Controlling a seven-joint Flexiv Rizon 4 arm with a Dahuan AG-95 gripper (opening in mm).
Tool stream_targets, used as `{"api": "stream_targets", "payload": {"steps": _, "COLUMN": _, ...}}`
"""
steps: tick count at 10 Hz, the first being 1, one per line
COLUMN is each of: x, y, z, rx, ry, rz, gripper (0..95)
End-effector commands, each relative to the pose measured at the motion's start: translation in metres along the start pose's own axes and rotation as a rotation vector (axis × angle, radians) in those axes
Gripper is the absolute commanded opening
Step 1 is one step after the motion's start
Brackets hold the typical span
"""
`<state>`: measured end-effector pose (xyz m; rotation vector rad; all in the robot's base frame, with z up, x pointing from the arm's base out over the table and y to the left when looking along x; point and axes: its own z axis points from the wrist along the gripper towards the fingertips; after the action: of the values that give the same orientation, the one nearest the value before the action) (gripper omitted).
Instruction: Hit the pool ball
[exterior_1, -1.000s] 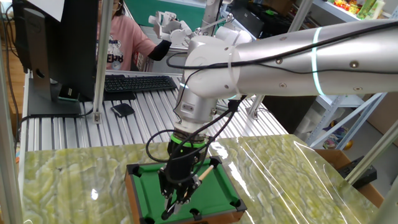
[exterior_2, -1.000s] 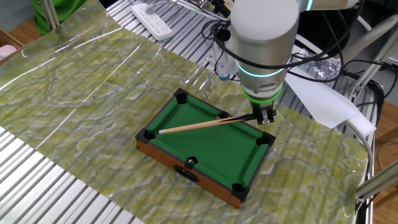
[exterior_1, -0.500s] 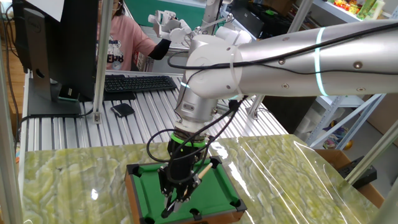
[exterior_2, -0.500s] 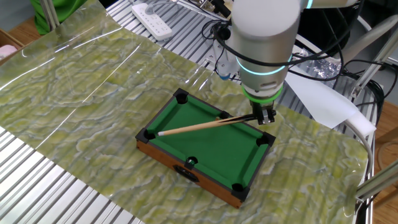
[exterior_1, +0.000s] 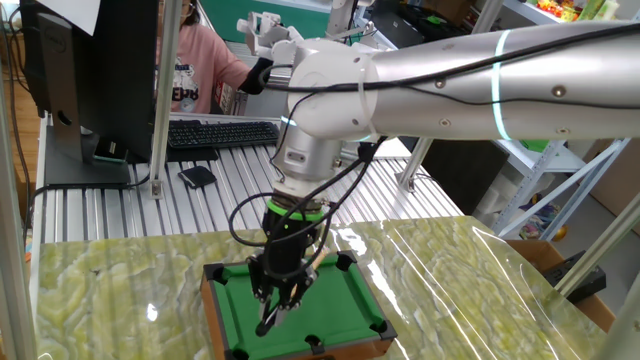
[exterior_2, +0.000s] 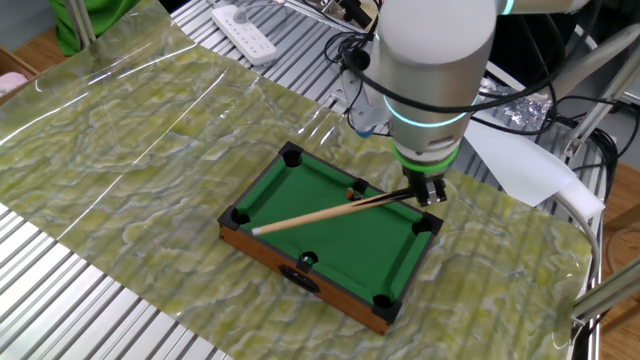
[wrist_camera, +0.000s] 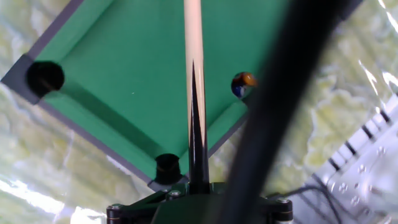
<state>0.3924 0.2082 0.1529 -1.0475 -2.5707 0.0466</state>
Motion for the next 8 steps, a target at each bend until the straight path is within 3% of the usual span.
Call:
{"api": "stream_targets", "payload": {"steps": 1, "x": 0.0002, "y": 0.0004, "z": -0.0005, "rx": 0.02, "ry": -0.026, "rz": -0.126, "gripper": 0.0}}
{"api": "stream_targets", "payload": {"steps": 4, "x": 0.0021, "y": 0.0002, "z": -0.0009, "rx": 0.015, "ry": -0.09, "rz": -0.202, "gripper": 0.0}}
{"api": "stream_targets", "payload": {"steps": 6, "x": 0.0032, "y": -0.0001, "z": -0.0008, "rx": 0.0, "ry": -0.119, "rz": -0.215, "gripper": 0.0}}
{"api": "stream_targets", "payload": {"steps": 8, "x": 0.0043, "y": -0.0013, "z": 0.0018, "rx": 0.001, "ry": -0.131, "rz": -0.21, "gripper": 0.0}}
